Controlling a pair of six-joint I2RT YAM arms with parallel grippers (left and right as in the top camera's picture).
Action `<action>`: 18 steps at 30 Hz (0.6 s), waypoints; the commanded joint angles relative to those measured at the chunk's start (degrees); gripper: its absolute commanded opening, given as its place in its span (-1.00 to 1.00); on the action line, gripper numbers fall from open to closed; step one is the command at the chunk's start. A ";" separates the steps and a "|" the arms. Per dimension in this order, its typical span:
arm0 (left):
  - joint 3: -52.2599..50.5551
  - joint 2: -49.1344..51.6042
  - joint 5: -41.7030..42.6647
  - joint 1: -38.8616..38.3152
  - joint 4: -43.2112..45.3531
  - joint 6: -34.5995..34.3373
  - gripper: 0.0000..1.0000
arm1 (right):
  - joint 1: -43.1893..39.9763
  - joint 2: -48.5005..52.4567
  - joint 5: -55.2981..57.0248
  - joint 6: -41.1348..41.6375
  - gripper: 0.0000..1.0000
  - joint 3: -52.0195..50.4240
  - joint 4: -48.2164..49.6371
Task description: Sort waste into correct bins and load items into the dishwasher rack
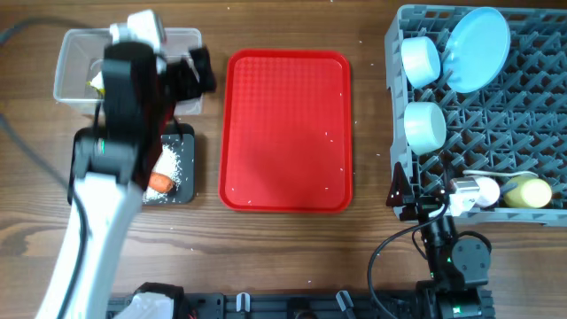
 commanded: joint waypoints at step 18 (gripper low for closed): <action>-66.53 -65.31 4.09 8.48 21.94 2.25 1.00 | 0.24 -0.61 0.11 -0.59 0.99 -0.31 0.31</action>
